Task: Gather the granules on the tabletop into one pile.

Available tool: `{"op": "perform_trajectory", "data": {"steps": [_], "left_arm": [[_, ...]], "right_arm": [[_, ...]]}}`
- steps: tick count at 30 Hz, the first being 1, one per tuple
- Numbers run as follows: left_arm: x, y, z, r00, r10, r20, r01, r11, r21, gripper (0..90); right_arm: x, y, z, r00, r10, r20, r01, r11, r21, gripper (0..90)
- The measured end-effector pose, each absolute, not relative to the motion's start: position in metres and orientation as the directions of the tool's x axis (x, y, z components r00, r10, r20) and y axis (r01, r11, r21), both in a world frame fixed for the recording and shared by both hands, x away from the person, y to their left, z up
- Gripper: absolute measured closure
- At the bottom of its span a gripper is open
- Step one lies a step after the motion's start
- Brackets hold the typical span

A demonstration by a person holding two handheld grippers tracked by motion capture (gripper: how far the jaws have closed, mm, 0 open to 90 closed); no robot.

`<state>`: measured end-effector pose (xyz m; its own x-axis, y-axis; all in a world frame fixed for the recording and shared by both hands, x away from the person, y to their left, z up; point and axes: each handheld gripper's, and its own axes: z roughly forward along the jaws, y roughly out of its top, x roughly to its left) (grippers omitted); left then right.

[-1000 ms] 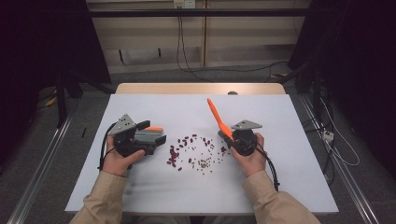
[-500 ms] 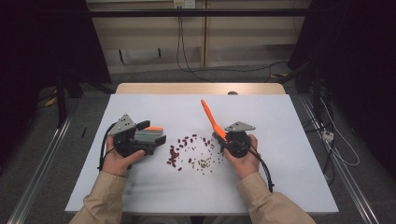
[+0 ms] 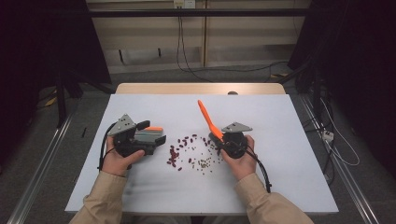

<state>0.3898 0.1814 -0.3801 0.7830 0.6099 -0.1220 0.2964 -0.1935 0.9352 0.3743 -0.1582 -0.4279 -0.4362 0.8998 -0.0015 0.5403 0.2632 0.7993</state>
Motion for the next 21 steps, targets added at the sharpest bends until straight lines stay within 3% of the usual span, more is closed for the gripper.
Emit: {"op": "perform_trajectory", "data": {"steps": [21], "left_arm": [[0.390,0.183,-0.379,0.784,0.609,-0.116,0.291,-0.197,0.936,9.1]], "right_arm": [[0.370,-0.126,-0.429,-0.470,0.883,-0.018,0.509,0.287,0.811,70.6]]}}
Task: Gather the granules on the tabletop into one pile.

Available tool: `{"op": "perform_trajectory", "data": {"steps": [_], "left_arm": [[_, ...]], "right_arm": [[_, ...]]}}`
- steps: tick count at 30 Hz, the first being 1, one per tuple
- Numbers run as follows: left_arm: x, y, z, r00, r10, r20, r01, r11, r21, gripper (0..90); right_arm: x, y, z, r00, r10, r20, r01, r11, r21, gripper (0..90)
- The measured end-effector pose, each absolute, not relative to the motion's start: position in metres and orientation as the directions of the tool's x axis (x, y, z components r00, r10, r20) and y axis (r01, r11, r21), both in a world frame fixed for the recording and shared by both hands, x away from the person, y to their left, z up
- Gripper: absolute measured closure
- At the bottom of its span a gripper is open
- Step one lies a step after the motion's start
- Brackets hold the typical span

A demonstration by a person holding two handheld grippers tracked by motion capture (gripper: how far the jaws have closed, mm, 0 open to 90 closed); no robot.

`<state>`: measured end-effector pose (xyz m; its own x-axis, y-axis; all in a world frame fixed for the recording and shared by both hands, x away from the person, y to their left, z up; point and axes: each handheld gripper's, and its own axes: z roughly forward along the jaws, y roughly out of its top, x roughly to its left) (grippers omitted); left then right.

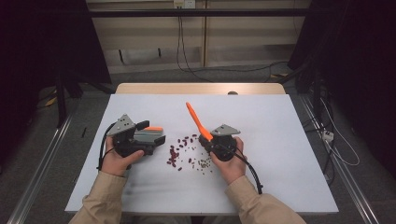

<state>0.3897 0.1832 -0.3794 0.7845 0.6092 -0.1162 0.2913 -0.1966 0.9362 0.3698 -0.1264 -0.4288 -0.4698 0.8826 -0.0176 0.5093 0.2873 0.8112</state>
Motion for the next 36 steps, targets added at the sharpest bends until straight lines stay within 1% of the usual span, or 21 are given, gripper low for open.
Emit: {"op": "perform_trajectory", "data": {"steps": [5,12,16,19,22,23,25,30,36], "left_arm": [[0.390,0.183,-0.380,0.784,0.609,-0.118,0.294,-0.197,0.935,9.1],[0.390,0.183,-0.380,0.787,0.606,-0.118,0.294,-0.200,0.935,9.1],[0.389,0.182,-0.380,0.787,0.606,-0.119,0.295,-0.199,0.935,9.1],[0.390,0.182,-0.380,0.788,0.604,-0.116,0.292,-0.202,0.935,9.1],[0.390,0.183,-0.380,0.787,0.605,-0.118,0.295,-0.202,0.934,9.1],[0.390,0.183,-0.380,0.788,0.604,-0.119,0.296,-0.201,0.934,9.1],[0.390,0.183,-0.380,0.790,0.602,-0.119,0.296,-0.203,0.933,9.1],[0.391,0.184,-0.381,0.787,0.606,-0.118,0.297,-0.204,0.933,9.1],[0.391,0.182,-0.382,0.788,0.604,-0.119,0.301,-0.209,0.930,9.1]], "right_arm": [[0.367,-0.121,-0.429,-0.494,0.869,-0.036,0.493,0.314,0.812,70.6],[0.366,-0.114,-0.429,-0.516,0.856,-0.025,0.485,0.316,0.815,70.7],[0.363,-0.110,-0.429,-0.533,0.845,-0.046,0.473,0.342,0.812,70.7],[0.363,-0.111,-0.428,-0.544,0.839,-0.025,0.472,0.330,0.817,70.7],[0.362,-0.110,-0.427,-0.543,0.838,-0.058,0.455,0.352,0.818,70.7],[0.363,-0.112,-0.427,-0.544,0.837,-0.054,0.455,0.349,0.819,70.7],[0.365,-0.117,-0.424,-0.544,0.839,-0.015,0.464,0.315,0.828,70.7],[0.370,-0.132,-0.413,-0.562,0.827,-0.004,0.429,0.296,0.854,70.7],[0.380,-0.148,-0.407,-0.573,0.819,0.019,0.415,0.270,0.869,70.7]]}}
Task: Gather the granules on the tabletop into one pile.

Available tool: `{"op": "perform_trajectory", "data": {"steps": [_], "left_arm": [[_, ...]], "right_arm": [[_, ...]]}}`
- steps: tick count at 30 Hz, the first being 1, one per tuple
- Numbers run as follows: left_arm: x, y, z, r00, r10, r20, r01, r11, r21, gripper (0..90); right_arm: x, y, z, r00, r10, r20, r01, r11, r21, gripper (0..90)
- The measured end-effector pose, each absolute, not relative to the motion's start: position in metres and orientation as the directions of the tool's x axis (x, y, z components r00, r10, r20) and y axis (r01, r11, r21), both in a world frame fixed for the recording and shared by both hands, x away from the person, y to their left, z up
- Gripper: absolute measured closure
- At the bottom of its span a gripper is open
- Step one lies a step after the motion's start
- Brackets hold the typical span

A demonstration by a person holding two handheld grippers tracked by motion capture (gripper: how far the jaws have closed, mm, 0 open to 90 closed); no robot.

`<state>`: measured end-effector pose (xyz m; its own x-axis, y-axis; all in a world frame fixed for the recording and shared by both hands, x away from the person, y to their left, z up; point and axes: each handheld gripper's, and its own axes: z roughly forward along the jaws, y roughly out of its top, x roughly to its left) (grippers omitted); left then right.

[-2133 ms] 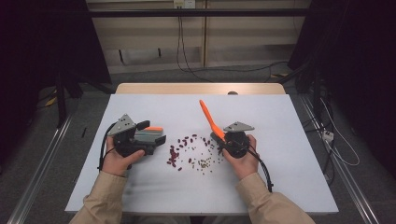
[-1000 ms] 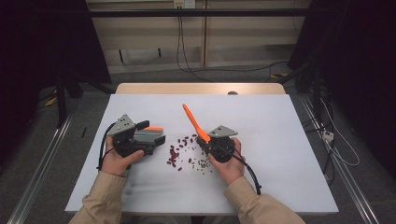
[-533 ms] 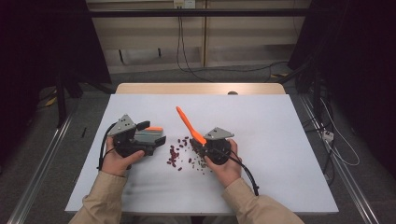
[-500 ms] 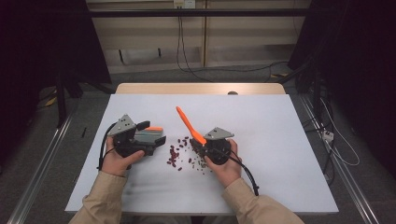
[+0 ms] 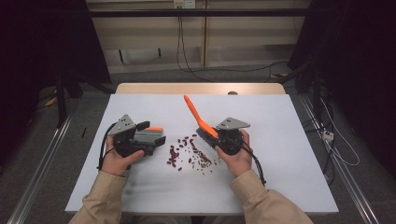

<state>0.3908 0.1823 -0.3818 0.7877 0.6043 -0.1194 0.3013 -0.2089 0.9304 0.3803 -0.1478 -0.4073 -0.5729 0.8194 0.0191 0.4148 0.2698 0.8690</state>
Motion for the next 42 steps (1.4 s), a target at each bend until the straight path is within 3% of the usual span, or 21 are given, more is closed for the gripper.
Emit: {"op": "perform_trajectory", "data": {"steps": [30,42], "left_arm": [[0.393,0.185,-0.384,0.780,0.614,-0.123,0.312,-0.211,0.926,8.9],[0.395,0.188,-0.385,0.771,0.624,-0.128,0.320,-0.205,0.925,8.9]], "right_arm": [[0.470,-0.155,-0.422,-0.718,0.693,0.067,0.367,0.295,0.882,70.7],[0.482,-0.139,-0.440,-0.750,0.660,0.039,0.362,0.362,0.859,70.6]]}}
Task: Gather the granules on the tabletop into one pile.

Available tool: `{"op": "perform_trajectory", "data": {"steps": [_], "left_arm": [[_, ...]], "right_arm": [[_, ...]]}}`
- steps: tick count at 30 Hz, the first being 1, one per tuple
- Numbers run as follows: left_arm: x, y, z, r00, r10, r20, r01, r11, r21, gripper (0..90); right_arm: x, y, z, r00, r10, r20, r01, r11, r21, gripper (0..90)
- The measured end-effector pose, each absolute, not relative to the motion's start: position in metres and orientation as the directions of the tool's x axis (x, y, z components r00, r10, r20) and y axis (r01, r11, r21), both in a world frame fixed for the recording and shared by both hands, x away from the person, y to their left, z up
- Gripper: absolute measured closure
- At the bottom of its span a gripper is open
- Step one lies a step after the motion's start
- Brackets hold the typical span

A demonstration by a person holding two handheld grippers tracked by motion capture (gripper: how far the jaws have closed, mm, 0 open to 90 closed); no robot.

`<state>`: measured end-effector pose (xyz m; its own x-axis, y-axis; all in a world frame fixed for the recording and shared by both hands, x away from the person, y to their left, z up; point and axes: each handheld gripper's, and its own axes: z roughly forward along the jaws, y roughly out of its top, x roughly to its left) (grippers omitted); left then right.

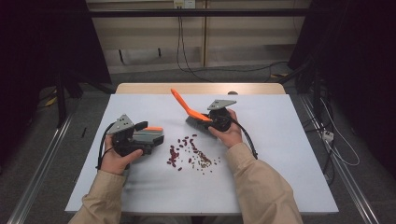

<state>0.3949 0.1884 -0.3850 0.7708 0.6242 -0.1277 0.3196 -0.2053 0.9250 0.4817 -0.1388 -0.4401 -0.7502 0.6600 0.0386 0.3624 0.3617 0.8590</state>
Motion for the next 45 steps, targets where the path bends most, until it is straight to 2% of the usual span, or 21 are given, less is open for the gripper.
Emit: {"op": "perform_trajectory", "data": {"steps": [7,10,16,26,45], "left_arm": [[0.394,0.188,-0.385,0.771,0.625,-0.125,0.318,-0.207,0.925,8.9],[0.394,0.188,-0.385,0.771,0.625,-0.123,0.316,-0.208,0.926,8.9],[0.393,0.188,-0.384,0.771,0.625,-0.119,0.313,-0.210,0.926,8.9],[0.393,0.189,-0.384,0.770,0.627,-0.119,0.311,-0.205,0.928,8.9],[0.394,0.192,-0.381,0.768,0.628,-0.127,0.309,-0.189,0.932,8.9]], "right_arm": [[0.475,-0.132,-0.438,-0.761,0.649,0.012,0.353,0.398,0.847,70.2],[0.476,-0.133,-0.437,-0.762,0.646,0.055,0.389,0.388,0.836,69.8],[0.474,-0.133,-0.436,-0.767,0.640,0.050,0.391,0.404,0.827,70.4],[0.465,-0.124,-0.436,-0.848,0.529,-0.044,0.274,0.506,0.818,70.0],[0.451,-0.127,-0.436,-0.895,0.446,0.022,0.270,0.501,0.822,69.7]]}}
